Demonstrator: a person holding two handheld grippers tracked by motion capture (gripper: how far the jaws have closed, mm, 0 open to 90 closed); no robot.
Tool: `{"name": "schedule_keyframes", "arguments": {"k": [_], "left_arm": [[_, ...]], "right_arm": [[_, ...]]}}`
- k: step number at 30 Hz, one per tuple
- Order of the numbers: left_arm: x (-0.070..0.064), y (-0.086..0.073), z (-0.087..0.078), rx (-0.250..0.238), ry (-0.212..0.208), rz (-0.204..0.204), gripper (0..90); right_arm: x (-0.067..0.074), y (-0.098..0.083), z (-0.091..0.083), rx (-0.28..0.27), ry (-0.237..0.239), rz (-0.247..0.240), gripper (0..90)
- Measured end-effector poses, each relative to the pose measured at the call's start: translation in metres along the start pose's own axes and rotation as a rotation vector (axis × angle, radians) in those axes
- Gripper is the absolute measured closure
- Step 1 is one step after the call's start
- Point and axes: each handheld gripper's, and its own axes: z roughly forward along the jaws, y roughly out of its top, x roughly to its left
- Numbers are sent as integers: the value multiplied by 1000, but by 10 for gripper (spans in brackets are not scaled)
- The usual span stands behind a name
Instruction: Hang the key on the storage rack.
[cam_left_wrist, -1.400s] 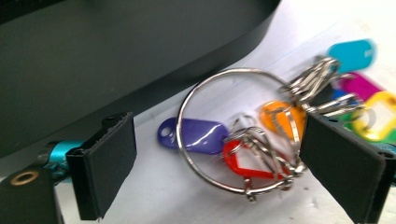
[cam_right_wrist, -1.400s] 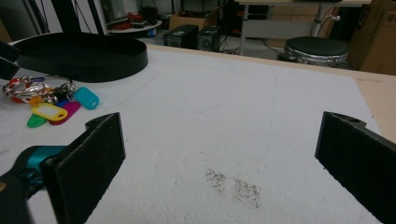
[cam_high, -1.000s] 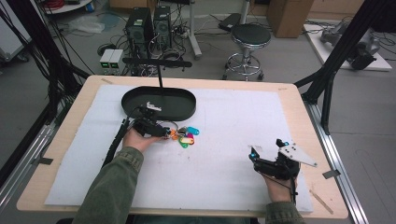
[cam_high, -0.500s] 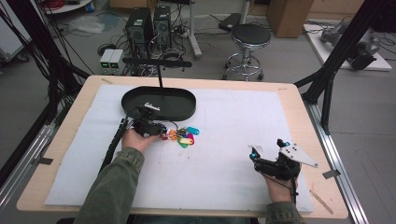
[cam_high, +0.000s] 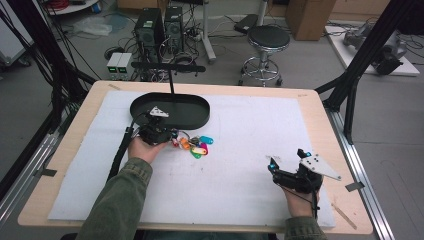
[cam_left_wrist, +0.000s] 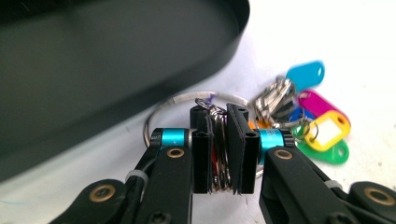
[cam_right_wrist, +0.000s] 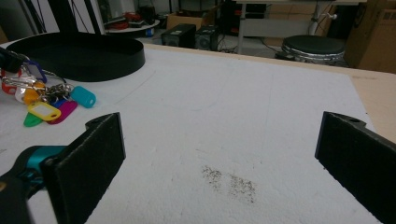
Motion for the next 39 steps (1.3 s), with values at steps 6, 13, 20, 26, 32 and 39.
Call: {"name": "schedule_keyframes", "arguments": {"k": [6, 13, 20, 26, 32, 39], "left_arm": [[3, 6, -15, -65, -1, -3, 808], [1, 15, -27, -124, 31, 35, 810], [0, 34, -40, -151, 24, 75, 815], [1, 52, -54, -206, 46, 90, 816], [3, 65, -64, -225, 48, 109, 815], [7, 82, -73, -232, 65, 121, 816]], "right_arm": [[0, 0, -1, -7, -6, 0, 5], [0, 0, 0, -4, -4, -2, 5], [0, 0, 0, -1, 0, -2, 5], [0, 0, -1, -3, 0, -6, 5], [-1, -1, -2, -2, 0, -10, 5], [-1, -1, -3, -2, -2, -13, 5]]}}
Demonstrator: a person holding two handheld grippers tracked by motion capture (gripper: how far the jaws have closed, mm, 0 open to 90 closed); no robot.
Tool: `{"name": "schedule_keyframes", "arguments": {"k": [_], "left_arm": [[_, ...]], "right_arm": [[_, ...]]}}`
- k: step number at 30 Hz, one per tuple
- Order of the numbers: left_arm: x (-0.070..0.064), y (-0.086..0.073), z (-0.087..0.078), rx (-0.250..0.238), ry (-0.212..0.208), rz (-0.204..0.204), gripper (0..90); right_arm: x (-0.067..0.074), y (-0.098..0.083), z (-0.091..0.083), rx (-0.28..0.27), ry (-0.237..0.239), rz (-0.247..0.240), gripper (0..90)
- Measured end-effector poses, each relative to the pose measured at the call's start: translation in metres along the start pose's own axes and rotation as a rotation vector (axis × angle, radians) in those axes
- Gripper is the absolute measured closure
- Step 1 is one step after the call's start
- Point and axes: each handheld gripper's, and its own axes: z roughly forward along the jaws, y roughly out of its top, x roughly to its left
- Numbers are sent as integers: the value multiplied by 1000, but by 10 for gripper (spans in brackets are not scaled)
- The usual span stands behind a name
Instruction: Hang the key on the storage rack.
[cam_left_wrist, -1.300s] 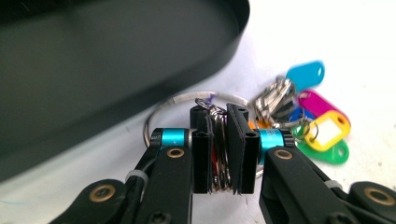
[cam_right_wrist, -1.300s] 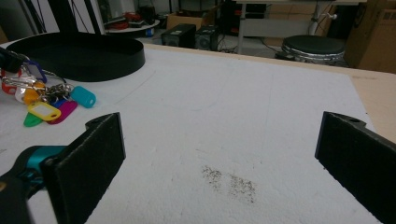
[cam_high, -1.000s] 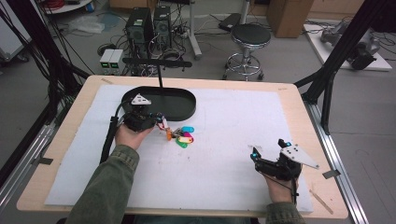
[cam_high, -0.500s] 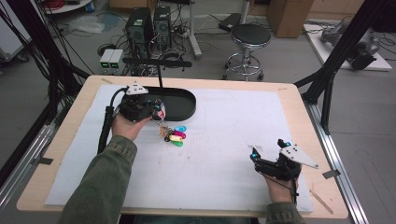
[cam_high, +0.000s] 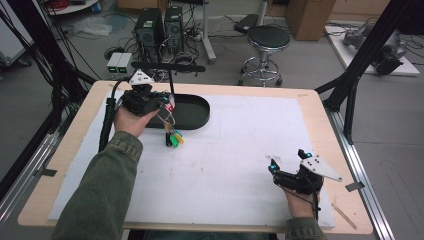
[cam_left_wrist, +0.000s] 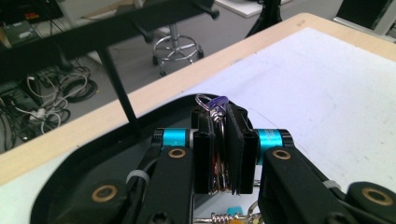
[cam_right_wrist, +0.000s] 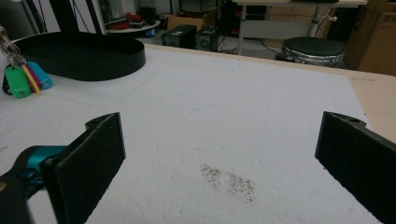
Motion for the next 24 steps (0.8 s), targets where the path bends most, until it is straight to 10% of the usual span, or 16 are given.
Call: {"name": "schedule_keyframes", "arguments": {"k": [24], "left_arm": [[7, 38, 2, -27, -15, 1, 816]], "right_arm": [[-2, -2, -3, 2, 24, 3, 5]]}}
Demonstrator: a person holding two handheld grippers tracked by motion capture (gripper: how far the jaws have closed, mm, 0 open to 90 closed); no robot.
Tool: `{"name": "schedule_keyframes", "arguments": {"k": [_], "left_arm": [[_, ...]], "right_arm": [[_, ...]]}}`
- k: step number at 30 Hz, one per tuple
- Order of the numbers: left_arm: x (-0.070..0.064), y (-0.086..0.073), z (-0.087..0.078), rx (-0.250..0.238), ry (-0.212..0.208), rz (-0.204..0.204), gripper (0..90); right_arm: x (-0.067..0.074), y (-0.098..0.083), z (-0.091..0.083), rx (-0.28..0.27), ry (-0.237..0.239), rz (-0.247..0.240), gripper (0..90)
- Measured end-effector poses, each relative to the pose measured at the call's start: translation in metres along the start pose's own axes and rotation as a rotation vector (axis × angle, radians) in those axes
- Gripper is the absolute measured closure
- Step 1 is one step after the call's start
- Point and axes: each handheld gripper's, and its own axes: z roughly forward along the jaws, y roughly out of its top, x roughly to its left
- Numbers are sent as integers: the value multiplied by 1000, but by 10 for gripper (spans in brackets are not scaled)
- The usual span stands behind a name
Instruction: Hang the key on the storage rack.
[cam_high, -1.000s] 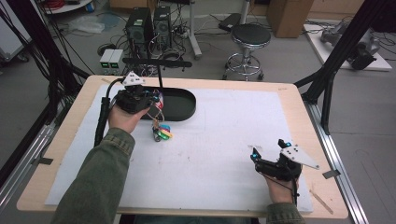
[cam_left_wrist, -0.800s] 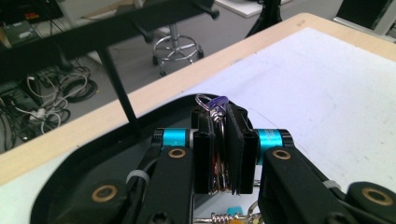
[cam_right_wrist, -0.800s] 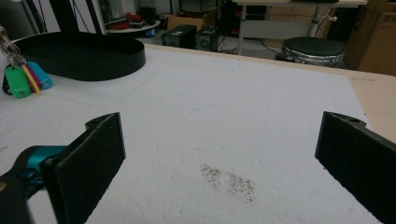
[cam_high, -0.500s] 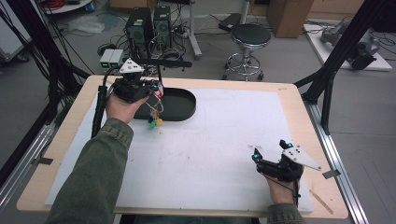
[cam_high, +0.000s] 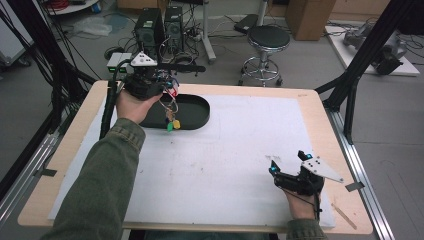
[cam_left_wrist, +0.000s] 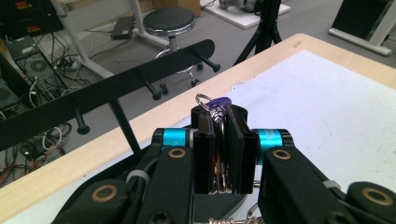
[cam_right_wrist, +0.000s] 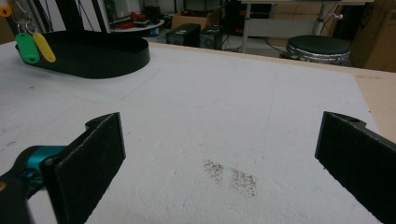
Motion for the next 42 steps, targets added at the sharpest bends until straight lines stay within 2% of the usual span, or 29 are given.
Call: {"name": "schedule_keyframes", "arguments": {"k": [5, 8, 11, 12, 17, 25, 32, 37, 42], "left_arm": [[10, 3, -1, -34, 7, -31, 816], [17, 7, -2, -40, 24, -42, 816], [21, 10, -2, -50, 21, -59, 816], [24, 13, -1, -61, 33, -62, 816], [29, 22, 3, -51, 56, -48, 816], [35, 33, 11, -48, 77, -47, 816], [36, 43, 21, -41, 94, -34, 815], [35, 53, 27, -34, 87, -28, 815], [34, 55, 36, -32, 85, -22, 815]], "right_arm": [[0, 0, -1, -1, 7, -2, 5], [0, -1, -3, 0, 6, -3, 5], [0, -1, -4, 2, 12, -2, 5], [0, -1, -4, 2, 13, -6, 5], [-1, -2, -5, 8, 13, -9, 5], [-2, -3, -9, 3, 12, -2, 5], [-2, -4, -10, 10, 13, 6, 5], [-3, -4, -10, 11, 11, 2, 5], [-3, -4, -11, 13, 11, 6, 5]]}}
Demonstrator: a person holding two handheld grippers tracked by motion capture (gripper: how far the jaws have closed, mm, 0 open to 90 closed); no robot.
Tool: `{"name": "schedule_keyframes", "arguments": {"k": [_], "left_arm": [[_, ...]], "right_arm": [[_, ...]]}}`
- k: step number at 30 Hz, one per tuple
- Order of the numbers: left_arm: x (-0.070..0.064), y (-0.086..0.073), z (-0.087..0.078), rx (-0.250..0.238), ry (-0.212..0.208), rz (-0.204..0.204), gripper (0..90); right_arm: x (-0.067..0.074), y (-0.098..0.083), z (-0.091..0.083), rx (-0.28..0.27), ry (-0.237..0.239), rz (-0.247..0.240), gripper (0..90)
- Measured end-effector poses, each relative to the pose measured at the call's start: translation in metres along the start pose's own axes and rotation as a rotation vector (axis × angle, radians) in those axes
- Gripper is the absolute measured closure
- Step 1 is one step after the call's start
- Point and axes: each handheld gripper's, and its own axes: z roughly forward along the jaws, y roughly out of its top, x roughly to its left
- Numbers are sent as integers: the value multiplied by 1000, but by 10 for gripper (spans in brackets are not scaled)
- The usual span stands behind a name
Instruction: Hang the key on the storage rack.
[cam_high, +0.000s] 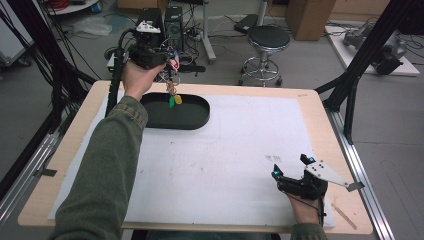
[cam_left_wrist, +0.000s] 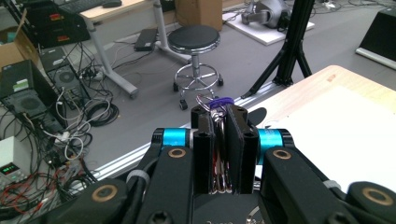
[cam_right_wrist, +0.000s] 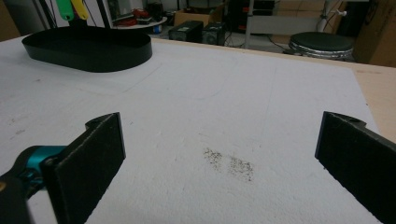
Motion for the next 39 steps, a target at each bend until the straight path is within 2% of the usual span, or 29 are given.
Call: {"name": "schedule_keyframes", "arguments": {"k": [5, 13, 20, 25, 28, 31, 35, 39], "left_arm": [[-1, -3, 13, 23, 11, 6, 816], [-2, -7, 26, 18, 6, -17, 815], [-1, -9, 34, 22, 21, -22, 814], [-3, -12, 44, 13, 51, 18, 814], [-3, -14, 49, 11, 35, 15, 815], [-3, -15, 54, 22, 40, 29, 814], [-3, -17, 58, 23, 45, 28, 814], [-4, -20, 62, 24, 30, 27, 814]], "right_arm": [[-1, 0, -1, -4, -5, 2, 5], [-1, 0, -1, -8, -5, 10, 5], [-2, 0, -1, -12, -2, 9, 5], [-1, 0, -1, -8, 6, 11, 5], [-1, 0, -1, -7, 4, 15, 5], [-2, 0, -1, -9, 6, 22, 5], [-2, -1, -2, -7, 5, 23, 5], [-3, -1, -3, -6, -2, 22, 5]]}}
